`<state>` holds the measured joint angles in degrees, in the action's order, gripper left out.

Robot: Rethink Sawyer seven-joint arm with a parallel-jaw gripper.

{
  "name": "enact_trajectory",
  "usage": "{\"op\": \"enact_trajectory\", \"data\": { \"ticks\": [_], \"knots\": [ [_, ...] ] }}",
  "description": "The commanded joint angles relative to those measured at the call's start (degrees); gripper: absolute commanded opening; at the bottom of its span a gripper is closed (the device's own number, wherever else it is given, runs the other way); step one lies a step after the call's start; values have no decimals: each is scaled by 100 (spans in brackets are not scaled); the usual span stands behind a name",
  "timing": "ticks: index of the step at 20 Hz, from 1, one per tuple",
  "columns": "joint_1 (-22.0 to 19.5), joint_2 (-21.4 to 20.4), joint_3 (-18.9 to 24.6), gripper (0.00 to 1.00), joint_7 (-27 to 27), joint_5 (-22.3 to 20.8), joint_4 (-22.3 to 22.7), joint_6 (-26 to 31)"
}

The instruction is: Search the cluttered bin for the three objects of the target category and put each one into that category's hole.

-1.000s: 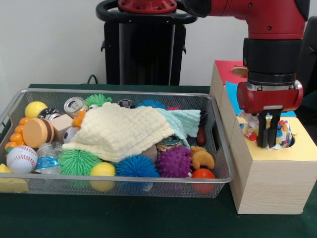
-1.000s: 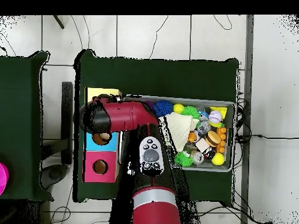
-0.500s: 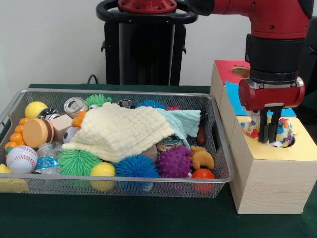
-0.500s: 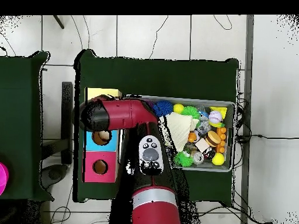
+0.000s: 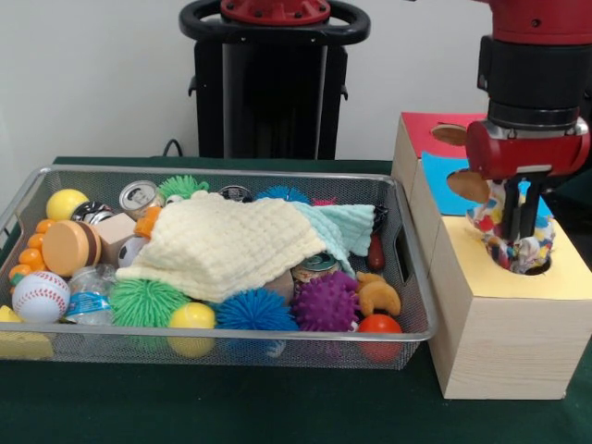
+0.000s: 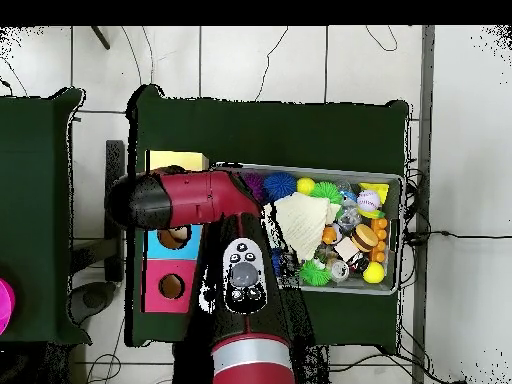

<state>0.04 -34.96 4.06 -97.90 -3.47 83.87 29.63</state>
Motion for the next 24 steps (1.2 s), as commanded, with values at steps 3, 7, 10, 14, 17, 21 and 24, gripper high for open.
{"op": "enact_trajectory", "data": {
  "ticks": [3, 7, 10, 14, 17, 21, 24],
  "knots": [
    [106, -21, 61, 0, -753, 41, 480, 581],
    [103, 152, 32, 0, -768, -30, 375, 270],
    [122, 299, -43, 0, -775, -118, 250, 79],
    [101, 419, -70, 0, -745, -147, 215, 15],
    [180, 582, -195, 0, -785, -179, 64, 147],
    [247, 704, -293, 0, -788, -199, -29, 100],
    [315, 712, -359, 0, -833, -192, -46, 22]
  ]
}}
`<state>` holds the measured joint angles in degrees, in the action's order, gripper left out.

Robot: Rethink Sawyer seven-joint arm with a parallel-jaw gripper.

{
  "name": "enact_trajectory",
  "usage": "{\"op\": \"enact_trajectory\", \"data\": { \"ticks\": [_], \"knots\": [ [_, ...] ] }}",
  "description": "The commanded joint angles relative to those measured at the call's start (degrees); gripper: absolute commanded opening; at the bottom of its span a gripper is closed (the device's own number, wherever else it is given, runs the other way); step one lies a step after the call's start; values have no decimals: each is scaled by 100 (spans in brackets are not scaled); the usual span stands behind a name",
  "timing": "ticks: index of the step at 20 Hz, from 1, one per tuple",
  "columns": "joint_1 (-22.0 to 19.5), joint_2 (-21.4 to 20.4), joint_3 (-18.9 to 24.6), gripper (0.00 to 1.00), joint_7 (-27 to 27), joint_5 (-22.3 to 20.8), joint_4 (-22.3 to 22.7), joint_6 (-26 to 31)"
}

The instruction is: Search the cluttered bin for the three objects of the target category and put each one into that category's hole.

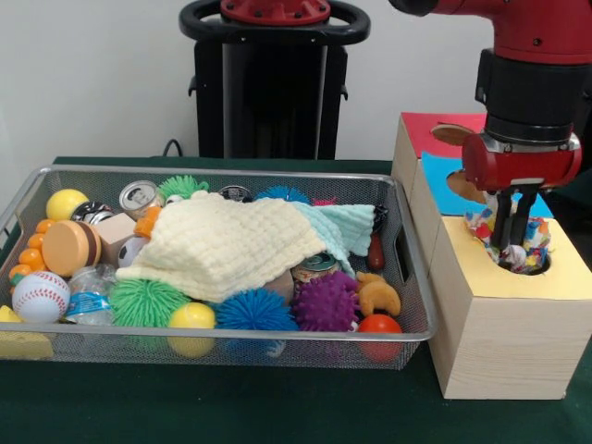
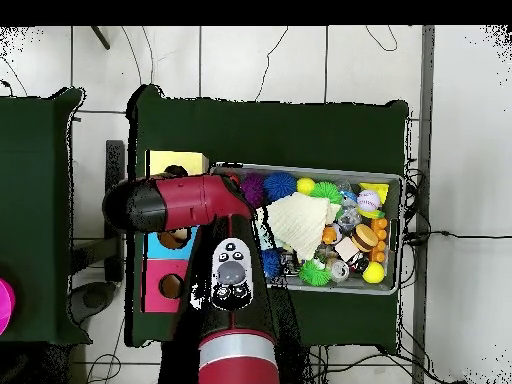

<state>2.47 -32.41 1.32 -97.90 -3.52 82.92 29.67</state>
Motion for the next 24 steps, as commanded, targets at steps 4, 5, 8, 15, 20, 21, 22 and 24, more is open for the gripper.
{"op": "enact_trajectory", "data": {
  "ticks": [4, 5, 8, 15, 20, 21, 22, 24],
  "knots": [
    [223, 569, -253, 0, -1012, -169, -91, -241],
    [227, 630, -254, 0, -1025, -143, -128, -305],
    [299, 832, -260, 0, -1179, -34, -205, -569],
    [250, 1081, -218, 0, -1177, 106, -206, -1160],
    [178, 1107, -209, 0, -1089, 98, -11, -1331],
    [177, 1106, -213, 0, -1082, 104, 2, -1336],
    [165, 1085, -202, 0, -1081, 116, 43, -1348],
    [170, 1053, -227, 0, -1079, 137, 71, -1326]
  ]
}}
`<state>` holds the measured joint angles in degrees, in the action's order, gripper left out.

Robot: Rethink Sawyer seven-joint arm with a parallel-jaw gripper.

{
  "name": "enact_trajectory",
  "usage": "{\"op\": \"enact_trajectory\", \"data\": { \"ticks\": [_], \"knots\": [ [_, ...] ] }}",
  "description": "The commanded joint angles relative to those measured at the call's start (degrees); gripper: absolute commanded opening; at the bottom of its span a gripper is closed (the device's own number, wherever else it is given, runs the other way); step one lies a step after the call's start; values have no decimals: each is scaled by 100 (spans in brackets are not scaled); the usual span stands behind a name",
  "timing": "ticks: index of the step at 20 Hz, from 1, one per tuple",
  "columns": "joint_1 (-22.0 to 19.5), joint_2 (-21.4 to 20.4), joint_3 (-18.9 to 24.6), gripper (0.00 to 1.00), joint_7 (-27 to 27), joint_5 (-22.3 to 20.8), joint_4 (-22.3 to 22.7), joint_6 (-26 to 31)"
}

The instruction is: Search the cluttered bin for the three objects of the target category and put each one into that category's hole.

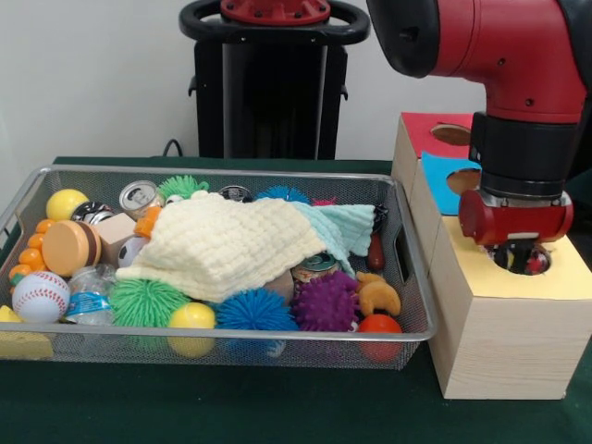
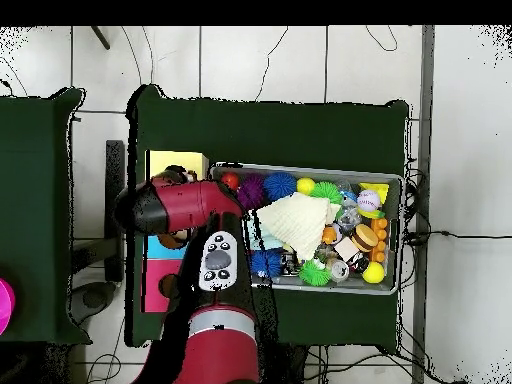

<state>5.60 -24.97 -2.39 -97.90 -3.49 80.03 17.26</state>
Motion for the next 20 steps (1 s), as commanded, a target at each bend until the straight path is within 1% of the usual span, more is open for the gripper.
{"op": "enact_trajectory", "data": {
  "ticks": [1, 4, 5, 11, 17, 20],
  "knots": [
    [-131, 299, 112, 0, -1083, 152, 351, -49],
    [-137, 284, 110, 0, -1001, 155, 325, 103],
    [-142, 280, 114, 100, -970, 148, 324, 137],
    [-154, 269, 147, 100, -906, 150, 324, 190],
    [-198, 247, 217, 100, -883, 147, 362, 115],
    [-169, 241, 157, 100, -919, 145, 347, 100]
  ]
}}
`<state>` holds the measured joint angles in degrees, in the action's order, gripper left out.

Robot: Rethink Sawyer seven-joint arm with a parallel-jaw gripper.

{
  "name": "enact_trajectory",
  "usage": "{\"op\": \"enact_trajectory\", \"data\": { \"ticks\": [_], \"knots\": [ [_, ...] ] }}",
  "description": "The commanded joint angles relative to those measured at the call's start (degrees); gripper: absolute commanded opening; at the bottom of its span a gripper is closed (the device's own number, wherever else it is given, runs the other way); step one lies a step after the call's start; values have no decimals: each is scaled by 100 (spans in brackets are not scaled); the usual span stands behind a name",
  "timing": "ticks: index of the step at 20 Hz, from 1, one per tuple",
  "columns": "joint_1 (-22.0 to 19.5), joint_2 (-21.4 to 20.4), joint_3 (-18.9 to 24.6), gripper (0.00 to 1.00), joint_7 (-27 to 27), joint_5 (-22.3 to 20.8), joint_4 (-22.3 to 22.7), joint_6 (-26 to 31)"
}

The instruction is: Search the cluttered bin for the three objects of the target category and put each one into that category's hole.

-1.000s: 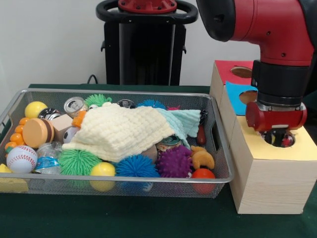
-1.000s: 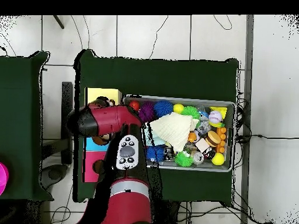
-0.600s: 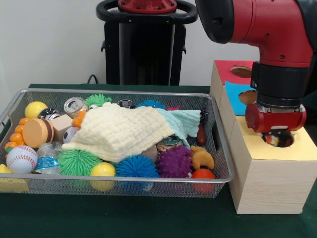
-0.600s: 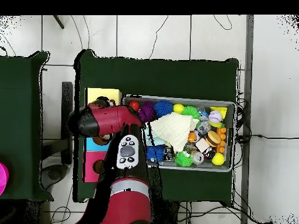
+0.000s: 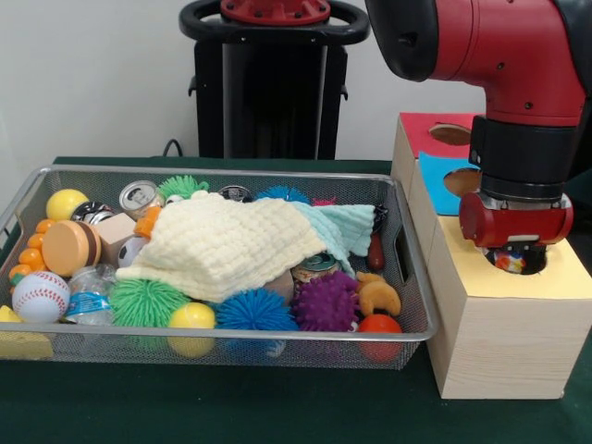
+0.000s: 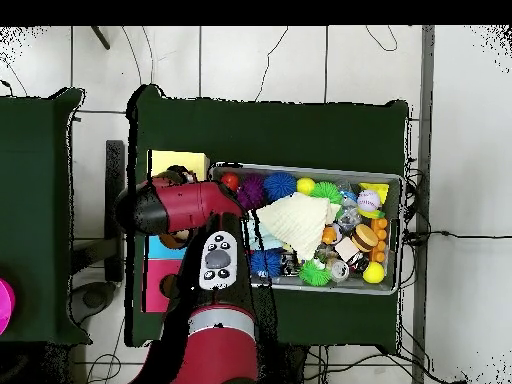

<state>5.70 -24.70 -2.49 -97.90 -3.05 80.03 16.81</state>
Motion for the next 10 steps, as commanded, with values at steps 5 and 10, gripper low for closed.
{"op": "enact_trajectory", "data": {
  "ticks": [5, 10],
  "knots": [
    [-145, 67, 111, 100, -879, 67, 378, 227],
    [-179, 66, 157, 100, -813, 48, 412, 285]
  ]
}}
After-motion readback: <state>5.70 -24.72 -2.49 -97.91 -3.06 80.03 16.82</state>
